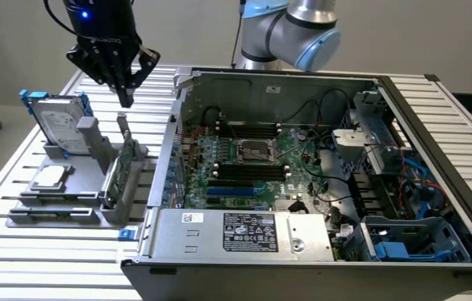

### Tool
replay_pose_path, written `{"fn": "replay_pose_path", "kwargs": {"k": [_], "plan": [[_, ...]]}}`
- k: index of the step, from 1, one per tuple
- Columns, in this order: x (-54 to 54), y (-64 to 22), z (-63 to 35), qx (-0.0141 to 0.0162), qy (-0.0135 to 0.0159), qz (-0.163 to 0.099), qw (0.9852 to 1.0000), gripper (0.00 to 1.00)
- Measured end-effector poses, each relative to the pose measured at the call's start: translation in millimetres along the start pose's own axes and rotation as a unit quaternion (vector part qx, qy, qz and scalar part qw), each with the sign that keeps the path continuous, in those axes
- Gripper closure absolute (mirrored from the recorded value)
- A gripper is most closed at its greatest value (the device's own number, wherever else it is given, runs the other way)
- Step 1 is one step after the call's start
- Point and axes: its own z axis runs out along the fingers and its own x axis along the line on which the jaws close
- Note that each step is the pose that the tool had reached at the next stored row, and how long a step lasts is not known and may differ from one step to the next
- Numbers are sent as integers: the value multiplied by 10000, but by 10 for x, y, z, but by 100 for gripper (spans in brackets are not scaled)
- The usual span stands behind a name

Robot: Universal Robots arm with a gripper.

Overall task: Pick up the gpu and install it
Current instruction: 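Reach for the gpu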

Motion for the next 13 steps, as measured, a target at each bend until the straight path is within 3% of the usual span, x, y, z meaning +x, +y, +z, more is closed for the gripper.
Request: {"fn": "replay_pose_path", "kwargs": {"k": [5,13], "plan": [[96,-9,32,36,6,-86,10000,89],[202,-19,61,131,8,-247,9996,89]]}}
